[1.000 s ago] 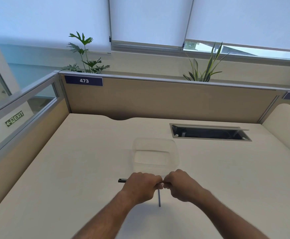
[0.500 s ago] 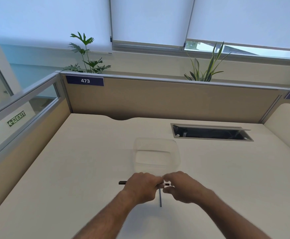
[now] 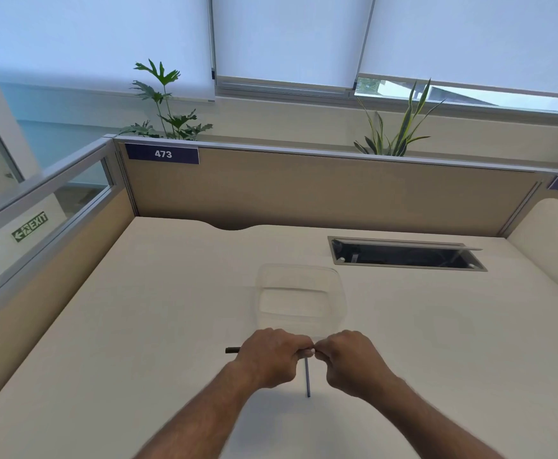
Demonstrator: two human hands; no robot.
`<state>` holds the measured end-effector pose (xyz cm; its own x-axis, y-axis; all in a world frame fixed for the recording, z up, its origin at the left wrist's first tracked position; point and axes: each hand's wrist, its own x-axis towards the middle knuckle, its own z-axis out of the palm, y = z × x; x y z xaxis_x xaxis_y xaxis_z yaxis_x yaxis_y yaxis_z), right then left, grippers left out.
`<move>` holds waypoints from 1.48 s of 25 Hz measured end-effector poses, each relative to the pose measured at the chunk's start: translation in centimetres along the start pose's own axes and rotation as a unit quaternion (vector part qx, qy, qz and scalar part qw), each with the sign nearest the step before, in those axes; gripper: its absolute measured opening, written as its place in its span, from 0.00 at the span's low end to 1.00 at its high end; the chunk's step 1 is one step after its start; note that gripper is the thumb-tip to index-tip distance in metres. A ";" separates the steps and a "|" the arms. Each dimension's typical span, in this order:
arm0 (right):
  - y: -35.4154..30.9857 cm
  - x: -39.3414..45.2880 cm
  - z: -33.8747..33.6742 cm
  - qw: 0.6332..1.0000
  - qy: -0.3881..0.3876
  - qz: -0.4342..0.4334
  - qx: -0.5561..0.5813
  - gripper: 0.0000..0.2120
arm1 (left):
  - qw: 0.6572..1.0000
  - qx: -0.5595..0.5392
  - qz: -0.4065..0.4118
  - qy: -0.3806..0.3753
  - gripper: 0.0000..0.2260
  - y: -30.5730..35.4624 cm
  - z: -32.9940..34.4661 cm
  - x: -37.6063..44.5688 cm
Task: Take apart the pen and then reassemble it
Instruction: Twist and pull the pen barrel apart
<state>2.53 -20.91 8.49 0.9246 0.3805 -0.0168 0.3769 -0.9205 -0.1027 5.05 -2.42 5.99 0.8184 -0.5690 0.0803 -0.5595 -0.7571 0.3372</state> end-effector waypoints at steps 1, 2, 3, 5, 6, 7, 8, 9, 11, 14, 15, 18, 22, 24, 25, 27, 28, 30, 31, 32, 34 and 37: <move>0.0 -0.1 0.3 1.000 0.014 -0.005 0.002 0.06 | 1.000 -0.007 0.000 0.000 0.09 0.0 -0.1 0.0; 0.0 -0.2 0.6 0.999 0.030 -0.010 0.005 0.06 | 1.000 -0.011 0.002 -0.002 0.08 0.0 -0.2 0.1; 0.0 -0.3 0.8 0.999 0.044 -0.014 0.004 0.06 | 1.000 -0.015 0.003 -0.005 0.09 0.0 -0.3 0.1; -0.1 -0.6 1.1 0.998 0.067 -0.016 -0.007 0.07 | 1.000 -0.023 0.002 -0.016 0.09 0.0 -0.4 0.2; -0.1 -0.8 1.1 0.997 0.078 -0.018 -0.011 0.08 | 0.999 -0.027 0.001 -0.023 0.09 -0.1 -0.5 0.3; -0.1 -0.9 1.1 0.996 0.084 -0.021 -0.012 0.09 | 0.999 -0.031 0.000 -0.031 0.10 -0.1 -0.6 0.4; 0.0 -1.0 1.0 0.996 0.087 -0.026 -0.012 0.10 | 0.999 -0.034 -0.002 -0.038 0.11 -0.2 -0.8 0.4; 0.1 -1.1 1.0 0.995 0.090 -0.029 -0.011 0.10 | 0.998 -0.036 -0.003 -0.044 0.11 -0.3 -0.8 0.4; 0.3 -1.0 1.3 0.994 0.102 -0.027 -0.005 0.08 | 0.998 -0.032 -0.005 -0.046 0.12 -0.4 -0.9 0.3; 0.4 -0.6 1.0 0.995 0.101 0.000 0.016 0.03 | 0.999 -0.026 -0.008 -0.045 0.11 -0.4 -0.7 0.3; 0.4 -0.5 0.8 0.995 0.093 0.018 0.039 0.04 | 0.999 -0.024 -0.009 -0.045 0.11 -0.4 -0.5 0.3; 0.8 -0.4 0.3 0.992 0.069 0.047 0.099 0.17 | 0.999 -0.017 -0.013 -0.040 0.11 -0.4 -0.3 0.4; 1.3 -0.1 -0.2 0.995 -0.006 0.000 0.098 0.13 | 0.999 -0.012 -0.016 -0.035 0.10 -0.6 -0.2 0.3; 1.3 0.0 -0.1 0.997 -0.009 -0.018 0.075 0.11 | 0.999 -0.011 -0.015 -0.034 0.10 -0.6 0.0 0.3; 1.4 0.0 -0.1 0.997 0.000 -0.017 0.074 0.10 | 0.999 -0.011 -0.015 -0.033 0.10 -0.6 0.0 0.3; 1.6 -0.1 -0.1 0.996 0.033 -0.006 0.082 0.08 | 0.999 -0.012 -0.015 -0.028 0.11 -0.6 0.0 0.3; 1.7 -0.2 -0.1 0.994 0.055 0.003 0.099 0.07 | 0.999 -0.014 -0.016 -0.024 0.11 -0.8 -0.1 0.3; 1.9 -0.4 0.0 0.983 0.095 0.024 0.154 0.04 | 1.000 -0.017 -0.017 -0.010 0.10 -0.9 -0.1 0.2; 1.9 -0.6 0.1 0.976 0.114 0.039 0.182 0.04 | 1.000 -0.018 -0.017 -0.002 0.10 -0.9 0.0 0.1; 2.0 -0.7 0.3 0.969 0.131 0.052 0.203 0.05 | 1.000 -0.020 -0.018 0.007 0.10 -0.9 0.1 0.0; 2.1 -1.0 0.7 0.962 0.153 0.067 0.217 0.07 | 0.999 -0.026 -0.024 0.022 0.10 -0.8 0.3 0.0; 2.7 -1.3 1.1 0.956 0.171 0.089 0.219 0.08 | 0.998 -0.033 -0.036 0.037 0.09 -1.1 0.3 -0.1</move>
<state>2.30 -23.75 7.18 0.9643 0.1002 0.2452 0.2211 -0.8142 -0.5369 5.53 -1.66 5.30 0.8650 -0.4865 0.1227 -0.4912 -0.7712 0.4050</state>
